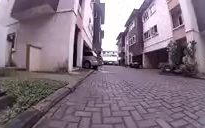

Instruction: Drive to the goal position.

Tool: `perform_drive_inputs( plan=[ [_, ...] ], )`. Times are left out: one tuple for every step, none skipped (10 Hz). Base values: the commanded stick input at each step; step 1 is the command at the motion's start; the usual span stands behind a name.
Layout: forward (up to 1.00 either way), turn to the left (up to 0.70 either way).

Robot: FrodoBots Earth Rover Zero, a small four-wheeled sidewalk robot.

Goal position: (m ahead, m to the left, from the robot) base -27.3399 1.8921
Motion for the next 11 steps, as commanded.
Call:
perform_drive_inputs(
  plan=[
    [0.0, -0.7],
    [0.0, -0.7],
    [0.0, -0.7],
    [0.0, -0.7],
    [0.0, -0.7],
    [0.0, -0.7],
    [0.0, -0.7],
    [0.0, -0.7],
    [0.0, -0.7],
    [0.0, -0.7],
    [0.0, -0.7]
  ],
)
